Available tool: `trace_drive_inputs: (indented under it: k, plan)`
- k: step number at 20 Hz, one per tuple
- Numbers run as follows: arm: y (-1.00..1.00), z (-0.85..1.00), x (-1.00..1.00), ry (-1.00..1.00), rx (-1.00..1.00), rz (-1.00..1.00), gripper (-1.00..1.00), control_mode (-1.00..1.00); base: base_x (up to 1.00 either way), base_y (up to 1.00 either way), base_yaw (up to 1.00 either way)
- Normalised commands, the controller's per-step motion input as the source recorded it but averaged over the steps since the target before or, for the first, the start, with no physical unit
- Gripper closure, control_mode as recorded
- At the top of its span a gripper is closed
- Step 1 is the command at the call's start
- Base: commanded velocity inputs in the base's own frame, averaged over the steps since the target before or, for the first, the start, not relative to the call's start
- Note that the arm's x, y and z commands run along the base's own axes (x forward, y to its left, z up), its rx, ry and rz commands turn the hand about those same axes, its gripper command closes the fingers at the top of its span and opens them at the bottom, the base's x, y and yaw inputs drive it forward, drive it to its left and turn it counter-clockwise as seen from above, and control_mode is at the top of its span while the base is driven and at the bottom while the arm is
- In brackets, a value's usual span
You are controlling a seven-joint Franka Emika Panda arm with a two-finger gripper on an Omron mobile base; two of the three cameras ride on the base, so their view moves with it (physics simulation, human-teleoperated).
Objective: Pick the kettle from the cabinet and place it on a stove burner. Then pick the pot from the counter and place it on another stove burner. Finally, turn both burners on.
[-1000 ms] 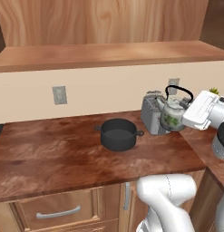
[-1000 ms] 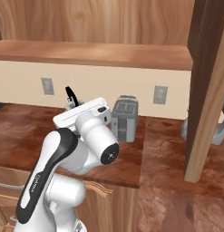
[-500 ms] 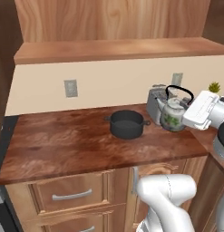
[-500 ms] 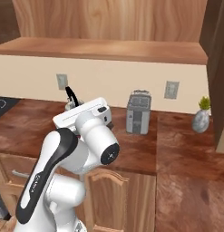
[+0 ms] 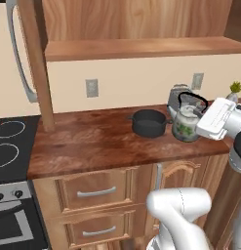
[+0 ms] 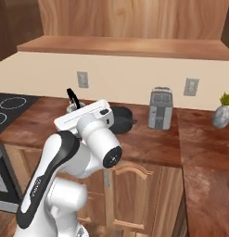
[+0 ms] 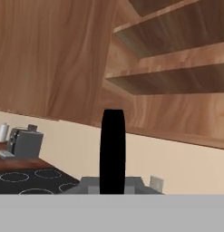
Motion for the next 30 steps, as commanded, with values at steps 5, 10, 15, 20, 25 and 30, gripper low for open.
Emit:
trace_drive_inputs:
  k: [5, 10, 15, 20, 25, 30]
  plan:
    - [0.0, 0.0, 0.0, 0.0, 0.0, 0.0, 1.0, 1.0, -0.54, 0.51, 0.0]
    - [0.0, 0.0, 0.0, 0.0, 0.0, 0.0, 1.0, 1.0, -0.54, 0.54, 0.0]
    - [0.0, 0.0, 0.0, 0.0, 0.0, 0.0, 1.0, 1.0, -0.48, 0.58, 0.0]
    - [0.0, 0.0, 0.0, 0.0, 0.0, 0.0, 1.0, 1.0, -0.51, 0.54, 0.0]
    - [0.0, 0.0, 0.0, 0.0, 0.0, 0.0, 1.0, 1.0, -0.53, 0.5, 0.0]
    - [0.0, 0.0, 0.0, 0.0, 0.0, 0.0, 1.0, 1.0, -0.36, 0.53, 0.0]
